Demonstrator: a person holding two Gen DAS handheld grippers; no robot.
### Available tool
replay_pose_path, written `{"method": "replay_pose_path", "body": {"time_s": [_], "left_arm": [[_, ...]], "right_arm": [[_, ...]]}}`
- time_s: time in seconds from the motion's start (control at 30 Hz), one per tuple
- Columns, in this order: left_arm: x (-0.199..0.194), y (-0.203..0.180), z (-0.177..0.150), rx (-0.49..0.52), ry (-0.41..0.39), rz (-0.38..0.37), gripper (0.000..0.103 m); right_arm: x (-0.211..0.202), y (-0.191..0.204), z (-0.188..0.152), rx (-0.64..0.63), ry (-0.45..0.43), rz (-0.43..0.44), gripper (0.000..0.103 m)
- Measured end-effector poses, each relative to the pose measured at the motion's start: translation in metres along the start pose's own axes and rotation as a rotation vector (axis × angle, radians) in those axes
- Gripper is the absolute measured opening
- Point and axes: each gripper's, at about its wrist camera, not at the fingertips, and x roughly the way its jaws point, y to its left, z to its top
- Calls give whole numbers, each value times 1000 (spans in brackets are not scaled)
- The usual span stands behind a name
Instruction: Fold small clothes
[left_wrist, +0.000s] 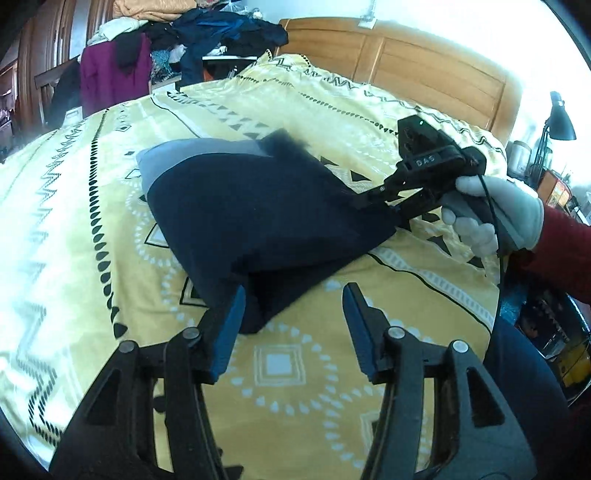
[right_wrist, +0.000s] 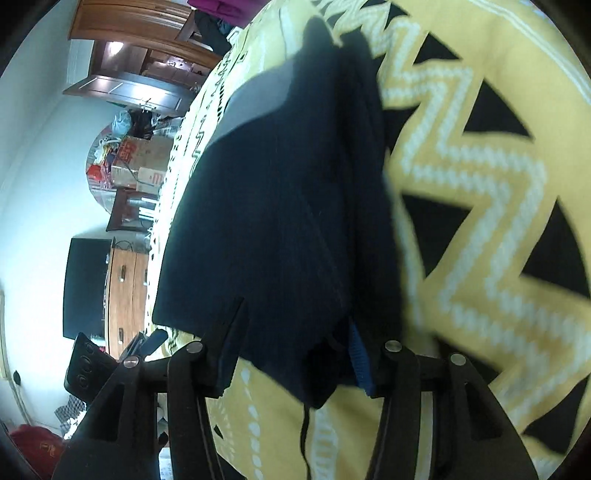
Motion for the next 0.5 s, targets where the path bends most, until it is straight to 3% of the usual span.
{"method": "replay_pose_path", "body": {"time_s": [0.07,0.1,0.17,0.3,0.4,0.47,0.5], "left_arm": [[9,7,-3,-41,-3,47,55],[13,13,-4,-66,3,92,55],[30,21,0,-96,-1,154,55],[63,19,11,-34,20,228,57],[91,22,12,78,115,358,60],[87,18,0,221,168,461,59],[79,19,-8,283,175,468,59]], "right_arm": [[7,3,0,-10,3,16,49],[10,4,2,-9,-1,27,31],[14,4,5,-3,-15,28,9],[10,0,5,-1,-53,31,4],[3,-8,2,-26,-69,-44,2],[3,-13,5,-33,-65,-79,1],[3,-15,6,-31,-57,-81,0]]}}
